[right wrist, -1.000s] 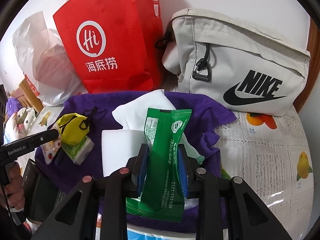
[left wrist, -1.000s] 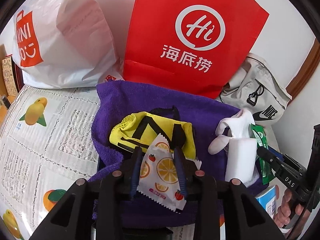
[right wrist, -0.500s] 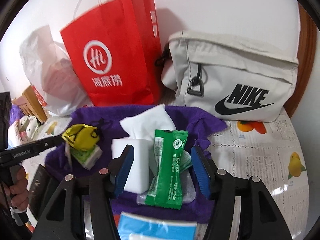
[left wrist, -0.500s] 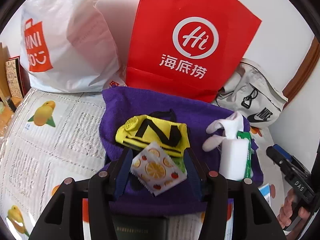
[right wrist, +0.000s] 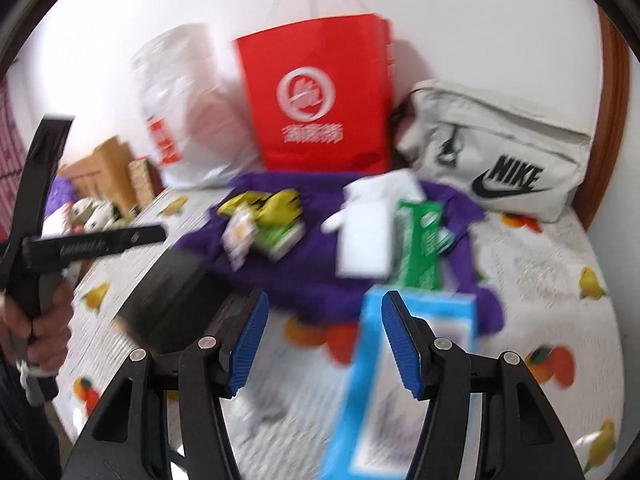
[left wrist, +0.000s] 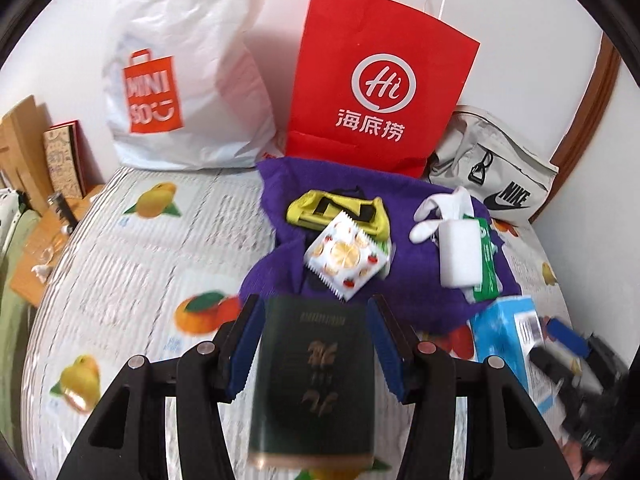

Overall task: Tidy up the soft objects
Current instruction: 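Grasp the white glove on the sheet with the right tool, then lift the white glove with the right tool while the left tool moves back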

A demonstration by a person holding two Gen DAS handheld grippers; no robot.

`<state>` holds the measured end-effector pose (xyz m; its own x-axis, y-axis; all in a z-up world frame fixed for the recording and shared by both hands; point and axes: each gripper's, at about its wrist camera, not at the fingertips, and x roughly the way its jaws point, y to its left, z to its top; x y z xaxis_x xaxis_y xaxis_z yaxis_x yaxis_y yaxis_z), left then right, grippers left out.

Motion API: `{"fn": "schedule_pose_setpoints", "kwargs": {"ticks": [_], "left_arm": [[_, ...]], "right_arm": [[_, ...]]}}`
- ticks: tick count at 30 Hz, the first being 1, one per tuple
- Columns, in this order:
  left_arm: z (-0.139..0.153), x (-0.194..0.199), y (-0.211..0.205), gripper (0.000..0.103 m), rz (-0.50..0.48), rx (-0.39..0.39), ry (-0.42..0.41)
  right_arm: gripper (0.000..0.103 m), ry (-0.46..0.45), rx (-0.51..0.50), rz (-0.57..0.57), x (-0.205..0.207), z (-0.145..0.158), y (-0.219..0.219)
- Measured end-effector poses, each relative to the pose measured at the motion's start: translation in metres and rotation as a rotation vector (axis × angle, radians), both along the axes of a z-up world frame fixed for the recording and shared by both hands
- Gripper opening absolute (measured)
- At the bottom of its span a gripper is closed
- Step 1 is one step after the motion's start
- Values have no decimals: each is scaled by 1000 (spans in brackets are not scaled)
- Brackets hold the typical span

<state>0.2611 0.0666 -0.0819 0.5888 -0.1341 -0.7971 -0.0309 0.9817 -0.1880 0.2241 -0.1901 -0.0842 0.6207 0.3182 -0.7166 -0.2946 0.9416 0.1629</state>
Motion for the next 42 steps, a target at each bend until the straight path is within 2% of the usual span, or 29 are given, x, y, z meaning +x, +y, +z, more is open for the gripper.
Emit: {"fn": "schedule_pose_setpoints", "kwargs": {"ticks": [5,9,11,14,19,24,27,30,32,33,38,42], "left_arm": [[-4,-30,10,51,4,-15,-2],[-9,-48,16,51,0,-35,3],[-12,-55,18,51,-8,-34,5],[-16,-64,22,51,-13,-31,6],[-30,-73,33,51,-3,-40,20],[-41,-75,41,55,0,-80,28],[-39,-76,44,55,-1,-84,22],[-38,-77,46,55,-3,-77,21],[-37,-78,46,55,-5,-80,24],[-37,-79,47,55,-1,-81,27],[-33,-92,39,55,-19,-79,24],[-35,-107,27,56,-58,-66,33]], "right_arm": [[59,32,16,43,-42,-19,26],[60,57,-9,73,-61,-36,46],[69,54,-30,80,-67,-43,56],[73,46,-56,71,-68,-53,66],[74,78,-62,69,-59,-68,76],[74,99,-164,74,-49,-83,91],[74,140,-175,70,-43,-94,94],[58,119,-150,62,-46,-93,91],[31,111,-158,60,-47,-92,91],[22,110,-158,66,-47,-91,91],[20,114,-151,88,-55,-88,90],[20,71,-101,84,-71,-69,79]]}}
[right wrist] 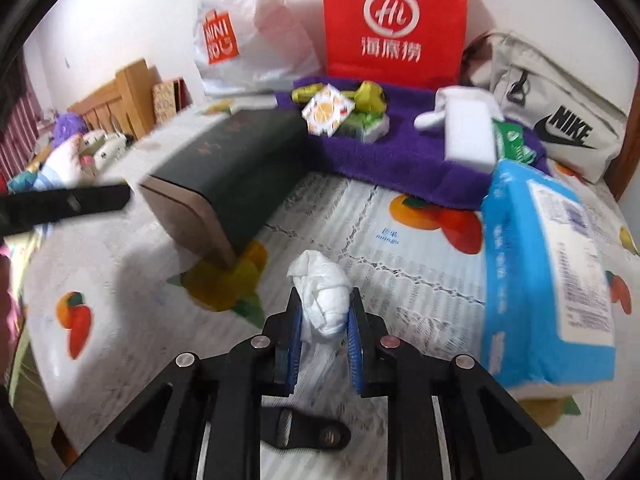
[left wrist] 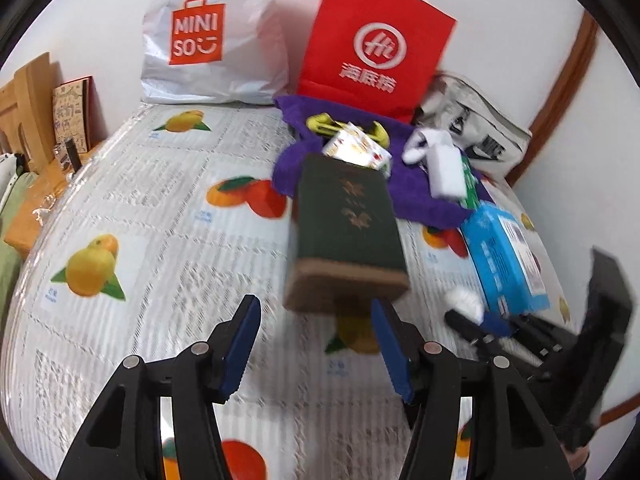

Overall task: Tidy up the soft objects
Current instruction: 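Lift the white glove with the right tool while the left tool moves back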

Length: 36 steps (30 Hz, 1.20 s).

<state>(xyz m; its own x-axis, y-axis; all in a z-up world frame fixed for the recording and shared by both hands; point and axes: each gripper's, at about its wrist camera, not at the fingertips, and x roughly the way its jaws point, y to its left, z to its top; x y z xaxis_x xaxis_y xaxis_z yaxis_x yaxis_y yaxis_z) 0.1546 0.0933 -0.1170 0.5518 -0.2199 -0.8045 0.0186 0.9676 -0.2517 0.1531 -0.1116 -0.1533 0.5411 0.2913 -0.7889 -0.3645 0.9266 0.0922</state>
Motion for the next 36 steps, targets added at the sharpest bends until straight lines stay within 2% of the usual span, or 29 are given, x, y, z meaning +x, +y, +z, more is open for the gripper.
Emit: {"fn": "schedule_pose_setpoints", "kwargs": {"ticks": [8,14,16,20,25,27,29,31,34,36], "left_arm": [[-23,-28,-41,56,-128,15,47],[-36,-37,-78,58,-254,16,60],[-40,-37,-91,60,-303,40,60],[-42,-37,-107,70,-377,89,40],[-47,-45,-129,74,-489,225,5],[-48,-50,-133,70,-512,263,-19],[-47,-54,-132,47,-525,245,-29],[-45,-55,-133,36,-531,241,-23],[-43,-57,-133,27,-521,244,-6],[-43,-58,-131,25,-520,225,7]], "right_arm": [[20,-77,40,-46,-50,35,-43],[20,-65,14,-113,-82,28,-82],[20,-52,-2,-144,-87,21,-94],[20,-7,-1,-206,-91,3,-119],[20,11,15,-226,-91,-9,-129],[20,14,23,-224,-91,-12,-129],[20,17,29,-219,-91,-14,-128],[20,22,32,-218,-91,-17,-128],[20,24,35,-221,-92,-19,-127],[20,23,38,-218,-92,-17,-126]]}}
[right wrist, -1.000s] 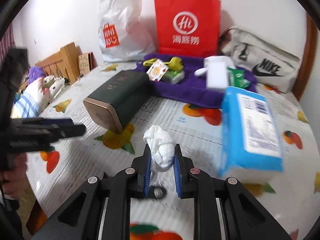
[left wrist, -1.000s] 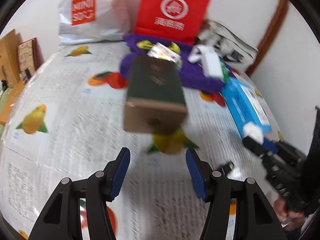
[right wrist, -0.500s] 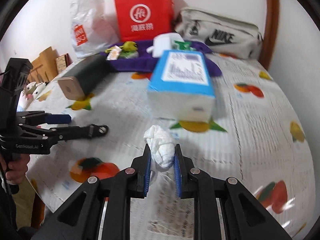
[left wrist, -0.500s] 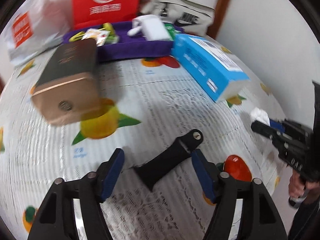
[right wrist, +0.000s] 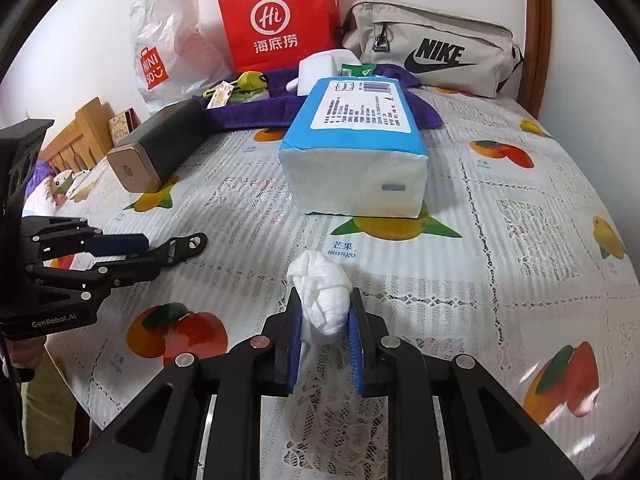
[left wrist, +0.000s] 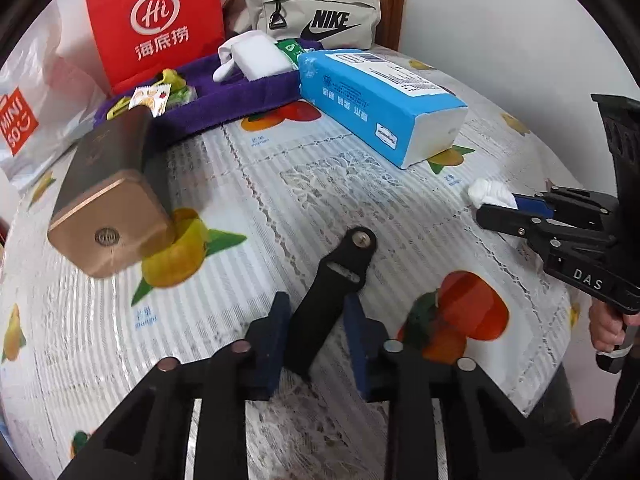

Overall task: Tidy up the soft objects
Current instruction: 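Lift the white glove with the right tool while the left tool moves back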

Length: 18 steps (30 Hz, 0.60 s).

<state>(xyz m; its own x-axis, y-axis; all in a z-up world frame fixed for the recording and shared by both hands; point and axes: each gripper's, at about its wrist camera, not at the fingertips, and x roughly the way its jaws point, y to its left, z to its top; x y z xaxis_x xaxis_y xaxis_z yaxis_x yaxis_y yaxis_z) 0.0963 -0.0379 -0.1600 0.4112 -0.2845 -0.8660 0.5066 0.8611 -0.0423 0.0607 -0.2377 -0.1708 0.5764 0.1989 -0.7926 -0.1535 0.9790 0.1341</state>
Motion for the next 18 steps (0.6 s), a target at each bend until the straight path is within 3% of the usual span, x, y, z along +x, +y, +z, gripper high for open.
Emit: {"fn": "schedule_pose_setpoints", "kwargs": {"ticks": [3,6,9,10,12,16,18], "left_arm": [[0,-3,5,25,0,-47,37],[0,-2,2,31,-10,-66,37],[-2,-2,-5,30,-17,-53,12],[-3,-3,-7,22,-19,-27,-5],[-2,-3,-7,21,-25,-33,6],[-3,-8,-4,21,-23,-42,17],[-4,-8,-4,27,-9,-63,26]], "right_arm": [[20,-6,2,1,-2,2,-1],[20,-1,6,-8,-2,0,-3],[20,4,13,-18,-1,-1,-4],[20,3,11,-15,-1,0,-3],[20,4,4,-8,-3,0,-2],[20,2,0,-7,-5,1,-2],[20,4,5,-10,-4,0,-2]]}}
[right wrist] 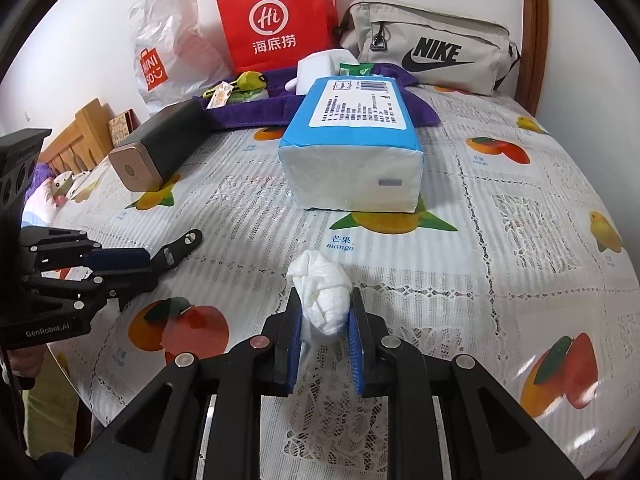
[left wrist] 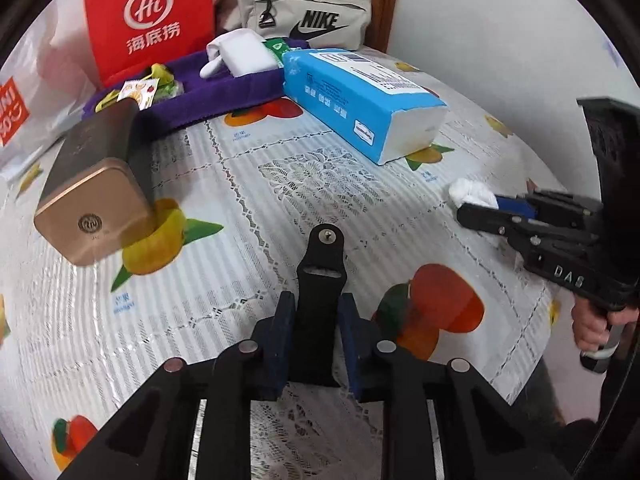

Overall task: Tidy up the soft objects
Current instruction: 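Lift the white glove with the right tool while the left tool moves back, then carry the white glove with the right tool onto the purple towel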

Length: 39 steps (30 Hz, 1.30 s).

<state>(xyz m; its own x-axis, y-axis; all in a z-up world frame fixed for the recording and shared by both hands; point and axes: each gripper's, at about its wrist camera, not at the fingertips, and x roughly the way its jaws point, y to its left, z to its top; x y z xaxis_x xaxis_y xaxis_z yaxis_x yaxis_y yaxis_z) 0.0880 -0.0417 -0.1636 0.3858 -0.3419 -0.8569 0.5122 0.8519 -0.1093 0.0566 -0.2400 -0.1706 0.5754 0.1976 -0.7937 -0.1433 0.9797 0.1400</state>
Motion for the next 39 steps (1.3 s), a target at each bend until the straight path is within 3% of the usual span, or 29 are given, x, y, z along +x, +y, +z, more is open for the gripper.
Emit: {"fn": "schedule_pose_setpoints", "kwargs": {"ticks": [1,4,6,7,13,26,39], "left_arm": [[0,0,-1,35,-6,-19,9],[-2,-2,-9,35,11,12,-22],[-3,-5,-13,32,12,40,-54],[-3,-5,-13,23,19,52,-70],[3,-5,-4,21,49,25,-41],[44,-16,36,21,184,-17,-106],[75,8,84,21,356,-43,-155]], "right_arm": [[21,1,3,-1,0,-1,0],[21,2,12,-1,1,-2,1],[21,6,16,-3,2,-3,1],[21,12,16,-13,3,-4,2],[20,-7,34,-24,-2,4,4],[20,-109,27,-5,-10,55,9],[20,-161,-3,4,10,94,2]]}}
